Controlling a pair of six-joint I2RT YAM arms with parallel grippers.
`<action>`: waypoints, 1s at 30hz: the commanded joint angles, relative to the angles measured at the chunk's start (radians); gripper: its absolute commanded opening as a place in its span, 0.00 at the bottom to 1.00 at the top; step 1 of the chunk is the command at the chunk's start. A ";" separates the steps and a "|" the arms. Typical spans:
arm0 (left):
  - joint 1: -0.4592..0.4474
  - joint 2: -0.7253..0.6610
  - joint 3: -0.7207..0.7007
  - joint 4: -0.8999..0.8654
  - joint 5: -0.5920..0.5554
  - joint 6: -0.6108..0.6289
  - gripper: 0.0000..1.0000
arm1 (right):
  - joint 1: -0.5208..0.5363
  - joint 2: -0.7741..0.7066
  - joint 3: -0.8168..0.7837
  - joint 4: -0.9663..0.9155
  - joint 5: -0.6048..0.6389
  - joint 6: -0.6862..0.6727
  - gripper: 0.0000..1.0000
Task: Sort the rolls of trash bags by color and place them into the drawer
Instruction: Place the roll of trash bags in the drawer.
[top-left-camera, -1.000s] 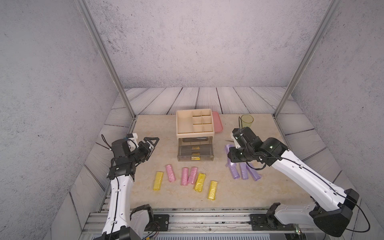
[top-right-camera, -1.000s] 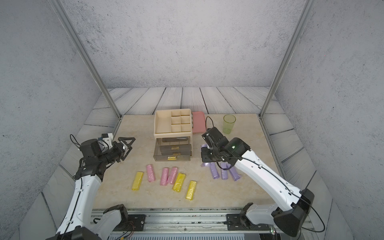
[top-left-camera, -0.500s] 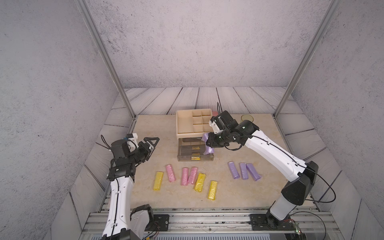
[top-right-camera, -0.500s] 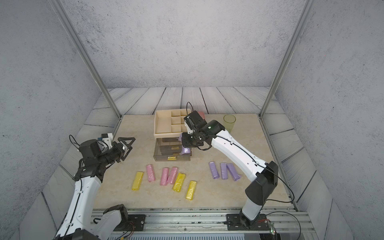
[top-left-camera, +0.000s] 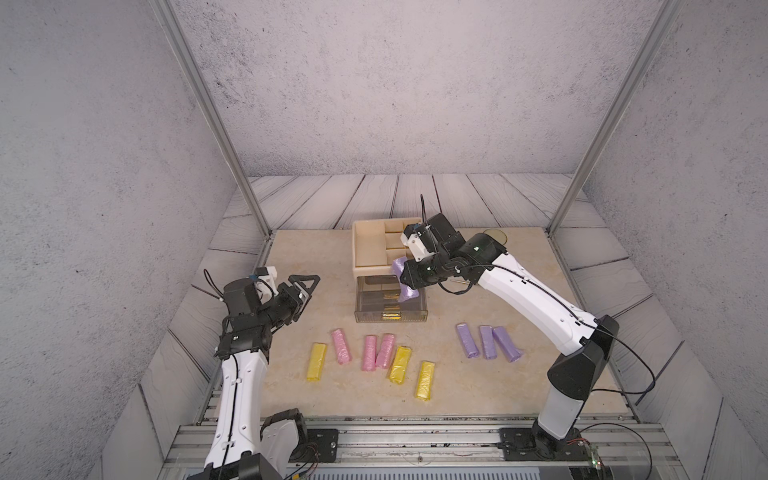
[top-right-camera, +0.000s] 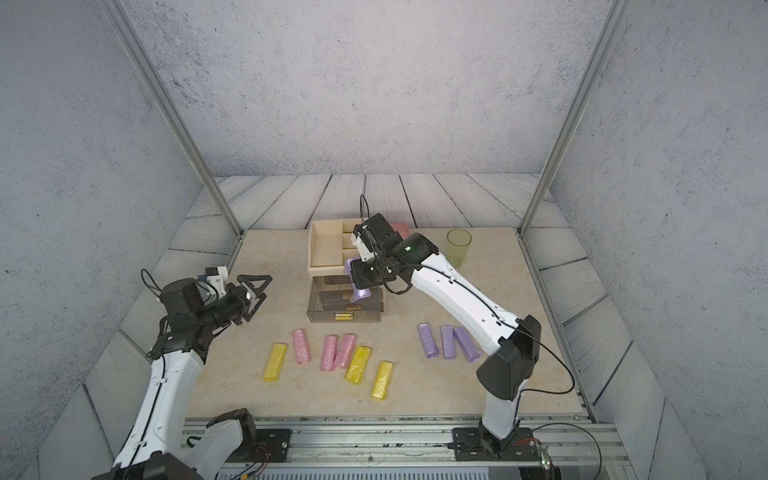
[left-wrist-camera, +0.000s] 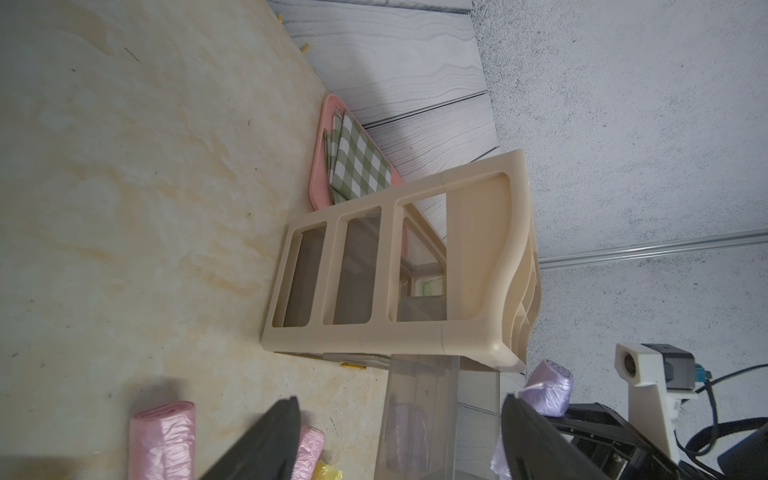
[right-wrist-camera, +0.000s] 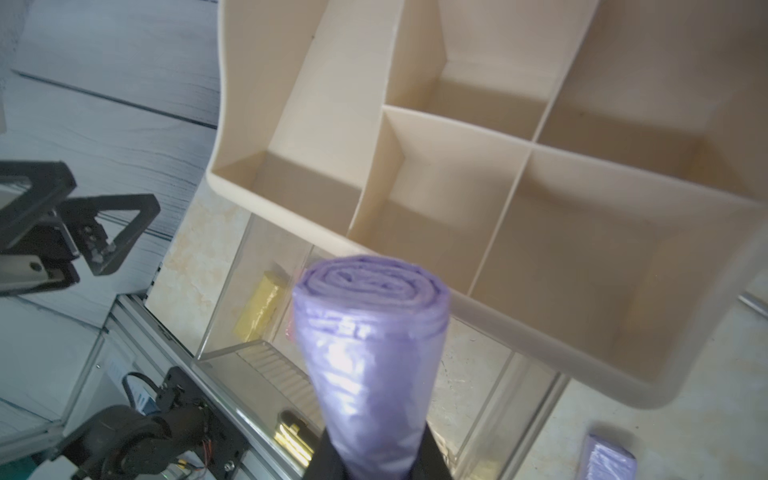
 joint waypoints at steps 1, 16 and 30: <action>0.011 -0.005 -0.006 0.017 0.018 -0.004 0.82 | 0.009 0.025 0.062 -0.046 0.007 -0.240 0.16; 0.011 -0.032 -0.020 0.006 0.019 -0.016 0.82 | 0.104 0.288 0.417 -0.280 0.035 -0.662 0.21; 0.011 -0.052 -0.034 -0.002 0.022 -0.019 0.82 | 0.134 0.350 0.424 -0.312 0.057 -0.741 0.33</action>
